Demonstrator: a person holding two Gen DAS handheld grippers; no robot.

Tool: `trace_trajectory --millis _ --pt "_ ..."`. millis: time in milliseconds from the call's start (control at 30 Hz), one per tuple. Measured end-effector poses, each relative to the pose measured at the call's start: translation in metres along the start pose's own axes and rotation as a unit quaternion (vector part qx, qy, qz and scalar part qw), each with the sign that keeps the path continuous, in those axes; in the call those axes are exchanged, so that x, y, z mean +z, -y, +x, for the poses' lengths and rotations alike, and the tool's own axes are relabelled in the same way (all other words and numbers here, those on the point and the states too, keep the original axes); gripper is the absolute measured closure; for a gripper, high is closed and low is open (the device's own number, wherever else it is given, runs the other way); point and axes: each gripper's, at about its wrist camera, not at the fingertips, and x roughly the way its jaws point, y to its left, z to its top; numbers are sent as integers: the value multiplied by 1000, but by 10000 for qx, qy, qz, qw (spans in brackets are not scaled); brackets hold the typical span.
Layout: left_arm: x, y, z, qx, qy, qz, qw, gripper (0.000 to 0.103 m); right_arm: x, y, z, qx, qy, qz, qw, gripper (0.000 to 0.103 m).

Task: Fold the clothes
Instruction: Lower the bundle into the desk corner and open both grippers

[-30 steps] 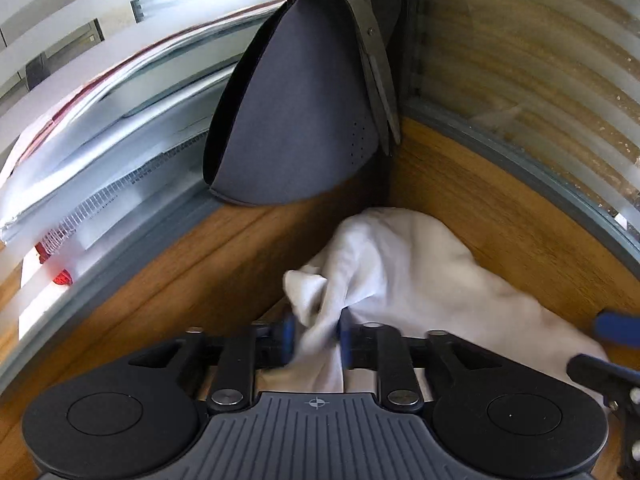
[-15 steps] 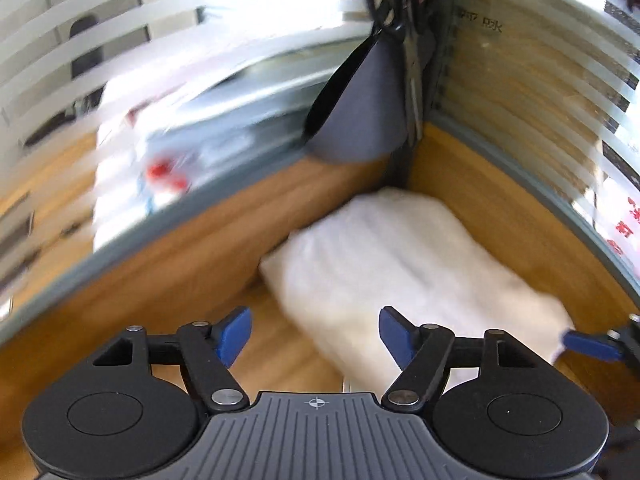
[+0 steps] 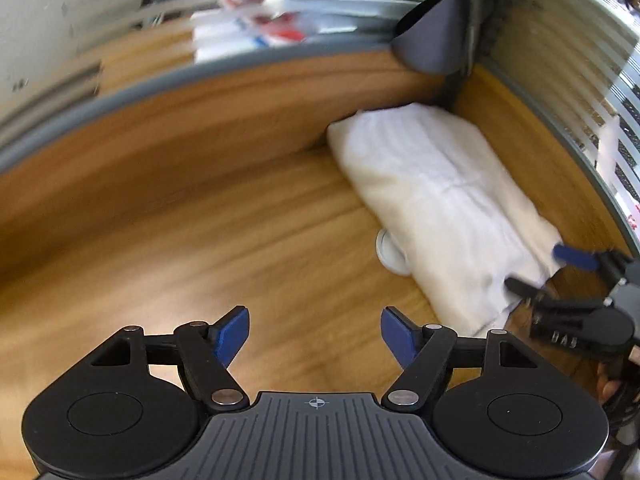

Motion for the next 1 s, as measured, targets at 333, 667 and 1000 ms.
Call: trace_trajectory --millis 333,667,1000 --pt "-22 0 -16 113 147 153 9997 25 -2 0 19 128 -232 218 9994 13" --pt "-32 13 -31 -115 489 530 9973 12 -7 -8 36 258 -334 102 9991 9" --pt "-36 13 -27 -61 406 408 9983 0 -2 -2 -8 343 -211 354 9986 8"
